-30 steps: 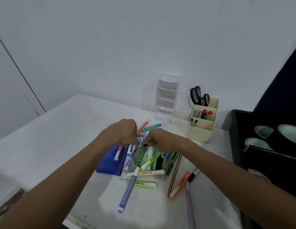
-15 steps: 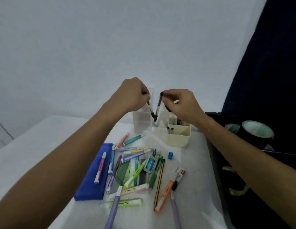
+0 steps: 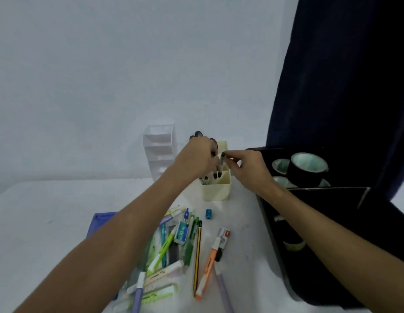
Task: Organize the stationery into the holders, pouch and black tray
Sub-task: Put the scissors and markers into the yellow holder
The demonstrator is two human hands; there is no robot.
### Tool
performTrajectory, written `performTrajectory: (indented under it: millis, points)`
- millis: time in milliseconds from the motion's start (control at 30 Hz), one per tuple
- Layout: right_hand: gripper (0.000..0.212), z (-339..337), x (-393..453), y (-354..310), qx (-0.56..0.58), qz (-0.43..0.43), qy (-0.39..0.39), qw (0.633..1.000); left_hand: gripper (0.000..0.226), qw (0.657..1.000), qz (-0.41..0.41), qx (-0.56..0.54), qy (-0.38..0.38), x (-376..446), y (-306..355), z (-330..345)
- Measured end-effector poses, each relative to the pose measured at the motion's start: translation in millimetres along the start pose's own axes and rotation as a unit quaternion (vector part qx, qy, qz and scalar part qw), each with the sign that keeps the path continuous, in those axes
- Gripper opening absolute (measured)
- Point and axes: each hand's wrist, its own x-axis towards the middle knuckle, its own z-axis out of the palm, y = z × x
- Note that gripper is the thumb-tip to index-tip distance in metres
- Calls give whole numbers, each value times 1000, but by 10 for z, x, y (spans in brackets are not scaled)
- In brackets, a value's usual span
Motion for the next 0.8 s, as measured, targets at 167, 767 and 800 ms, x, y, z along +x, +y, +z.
performTrajectory:
  millis: [167, 767, 800]
  points:
    - [21, 243, -165, 143, -15, 5, -32, 999, 23, 999, 34, -2, 4, -141, -126, 287]
    - [40, 407, -426, 140, -33, 127, -119, 984, 52, 996, 4, -55, -65, -319, -287, 556]
    - [42, 385, -432, 141, -31, 132, -126, 983, 54, 996, 2, -58, -63, -335, -268, 534]
